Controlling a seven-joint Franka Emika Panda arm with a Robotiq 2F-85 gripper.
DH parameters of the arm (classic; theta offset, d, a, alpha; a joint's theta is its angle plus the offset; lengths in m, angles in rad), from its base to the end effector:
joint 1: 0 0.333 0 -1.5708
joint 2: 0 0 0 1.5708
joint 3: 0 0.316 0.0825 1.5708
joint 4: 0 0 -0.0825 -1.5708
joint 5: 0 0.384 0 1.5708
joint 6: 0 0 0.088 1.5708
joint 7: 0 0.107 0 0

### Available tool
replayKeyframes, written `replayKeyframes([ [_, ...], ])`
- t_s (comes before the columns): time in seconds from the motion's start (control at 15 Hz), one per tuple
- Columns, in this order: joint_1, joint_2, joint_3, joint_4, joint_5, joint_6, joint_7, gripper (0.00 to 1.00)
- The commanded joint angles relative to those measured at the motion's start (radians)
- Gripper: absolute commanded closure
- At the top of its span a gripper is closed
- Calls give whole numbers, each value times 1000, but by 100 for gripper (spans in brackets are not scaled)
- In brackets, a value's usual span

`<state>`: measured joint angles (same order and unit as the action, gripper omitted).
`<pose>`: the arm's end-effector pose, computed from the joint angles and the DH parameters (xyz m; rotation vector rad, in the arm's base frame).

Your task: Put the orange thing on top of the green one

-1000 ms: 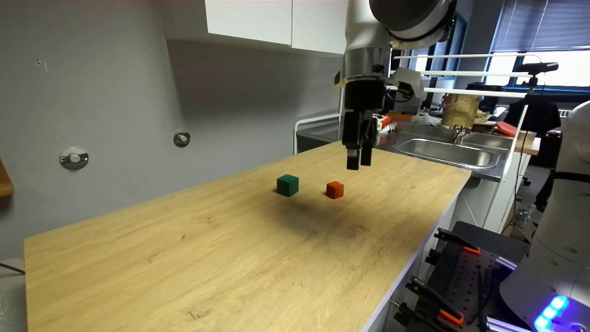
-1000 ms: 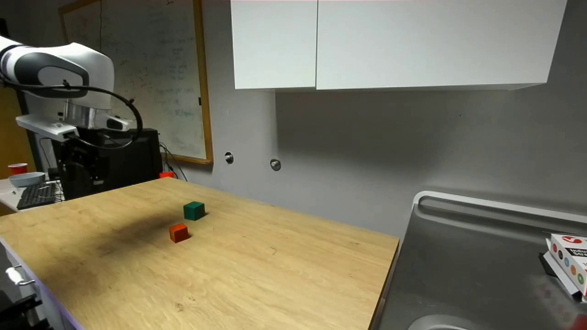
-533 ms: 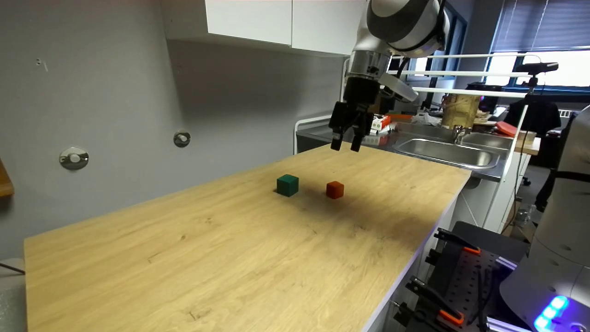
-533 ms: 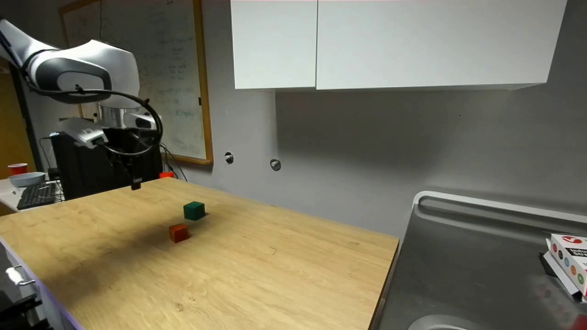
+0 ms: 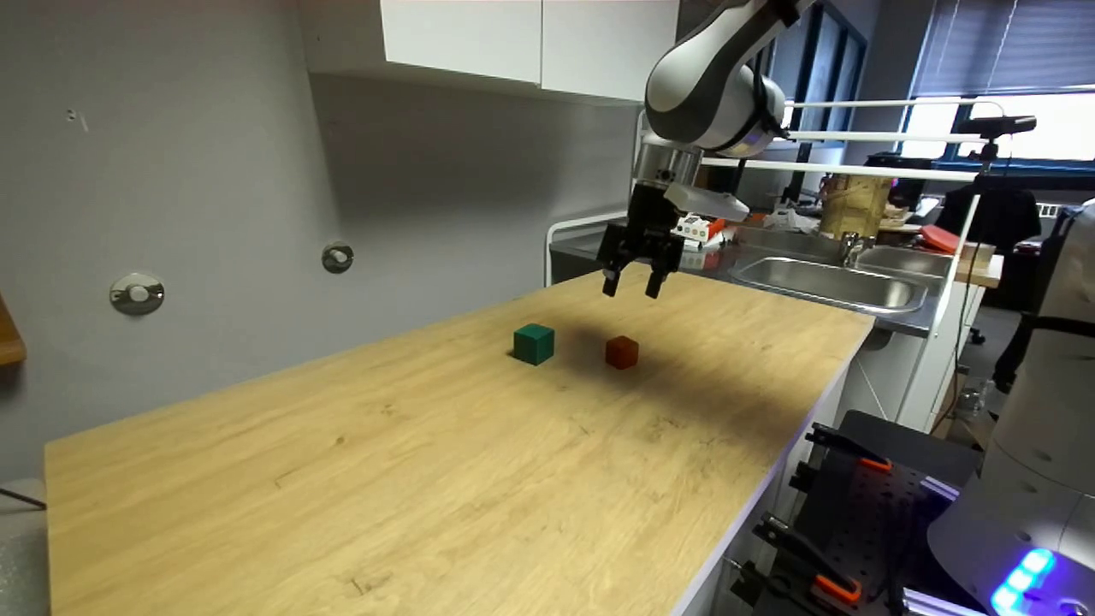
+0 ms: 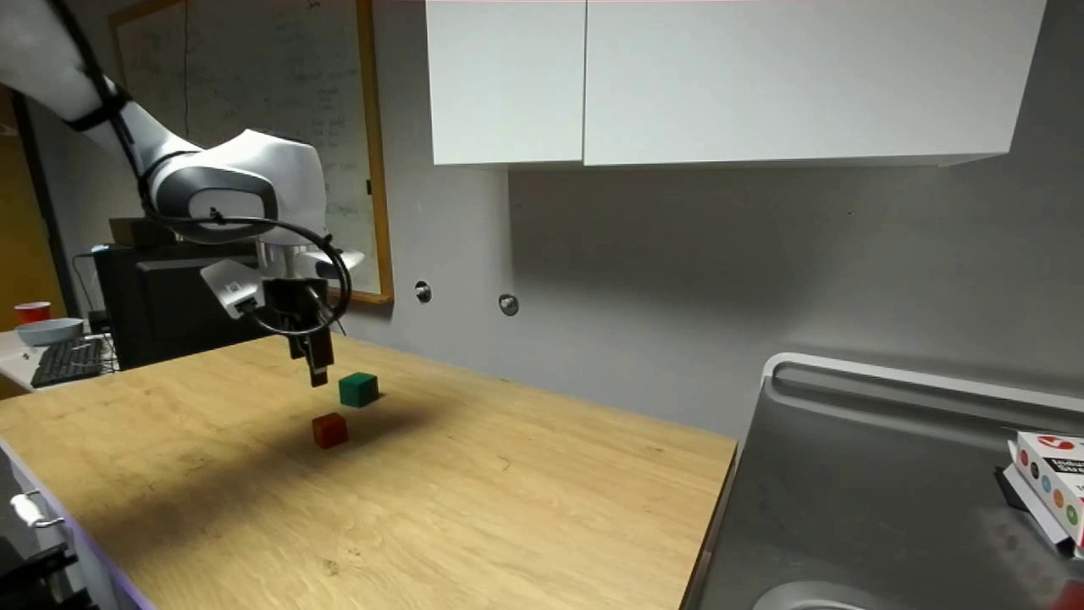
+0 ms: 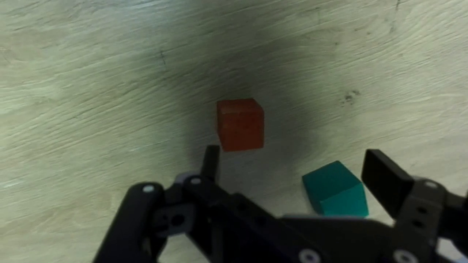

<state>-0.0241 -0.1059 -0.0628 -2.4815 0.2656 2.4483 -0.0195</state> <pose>0.4681 -0.0404 0.3360 -2.9337 0.3925 -0.1201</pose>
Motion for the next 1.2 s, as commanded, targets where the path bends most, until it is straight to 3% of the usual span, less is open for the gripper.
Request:
replayKeyframes([
  [0.0, -17, 144, 1, 95, -27, -15, 77, 0],
  [0.27, -23, 265, 1, 157, -30, -43, 113, 0],
  [0.33, -25, 286, 1, 172, -28, -51, 118, 25],
  [0.4, -26, 306, 0, 187, -29, -59, 125, 25],
  [0.87, -38, 354, 0, 264, -23, -125, 132, 81],
  [1.13, -26, 347, 5, 311, -37, -154, 143, 82],
])
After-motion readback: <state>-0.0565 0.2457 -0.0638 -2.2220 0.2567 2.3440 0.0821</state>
